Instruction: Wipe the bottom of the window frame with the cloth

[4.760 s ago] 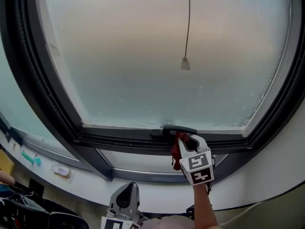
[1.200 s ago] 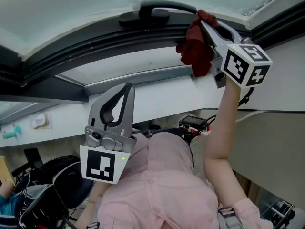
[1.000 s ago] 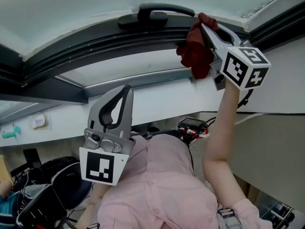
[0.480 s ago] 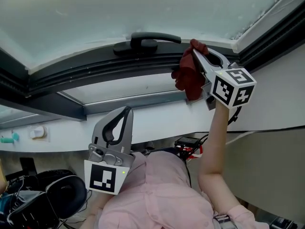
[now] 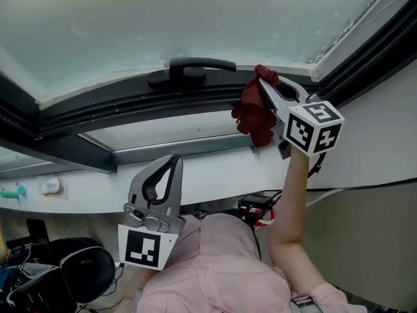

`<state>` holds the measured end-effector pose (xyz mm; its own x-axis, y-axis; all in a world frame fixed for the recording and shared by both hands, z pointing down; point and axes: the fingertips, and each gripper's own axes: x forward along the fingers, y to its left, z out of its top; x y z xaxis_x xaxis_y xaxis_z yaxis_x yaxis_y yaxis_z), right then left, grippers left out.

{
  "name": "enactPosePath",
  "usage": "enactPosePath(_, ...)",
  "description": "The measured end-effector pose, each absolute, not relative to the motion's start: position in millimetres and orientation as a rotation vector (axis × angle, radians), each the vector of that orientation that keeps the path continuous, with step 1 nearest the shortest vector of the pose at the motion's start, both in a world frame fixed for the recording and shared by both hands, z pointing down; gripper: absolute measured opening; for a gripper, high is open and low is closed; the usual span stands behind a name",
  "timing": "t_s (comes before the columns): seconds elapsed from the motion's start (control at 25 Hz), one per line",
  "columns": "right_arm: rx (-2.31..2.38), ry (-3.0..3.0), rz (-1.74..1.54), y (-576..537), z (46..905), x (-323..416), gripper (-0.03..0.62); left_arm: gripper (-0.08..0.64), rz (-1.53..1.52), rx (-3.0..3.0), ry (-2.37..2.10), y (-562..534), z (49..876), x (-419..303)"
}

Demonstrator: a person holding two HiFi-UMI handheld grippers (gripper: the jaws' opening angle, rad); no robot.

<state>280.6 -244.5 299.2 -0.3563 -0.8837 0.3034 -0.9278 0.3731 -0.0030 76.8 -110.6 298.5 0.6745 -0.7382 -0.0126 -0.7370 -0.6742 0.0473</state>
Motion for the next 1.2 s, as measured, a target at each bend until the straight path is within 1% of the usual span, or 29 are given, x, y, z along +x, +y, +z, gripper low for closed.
enactPosePath(0.28,1.736,-2.296,0.024,-252.9,266.0,279.2,0.055,0.000,-0.049,2.818,-1.273,-110.0,295.6,75.5)
enactPosePath(0.48,1.711,-2.192,0.010,-262.8,284.2,280.2,0.055,0.000,-0.046,2.804,-1.296,-110.8,297.4,71.7)
enactPosePath(1.2,1.714,-2.177,0.098,-261.7,289.0,291.8,0.055,0.000,-0.052,2.800,-1.294,-113.5,294.8,72.0)
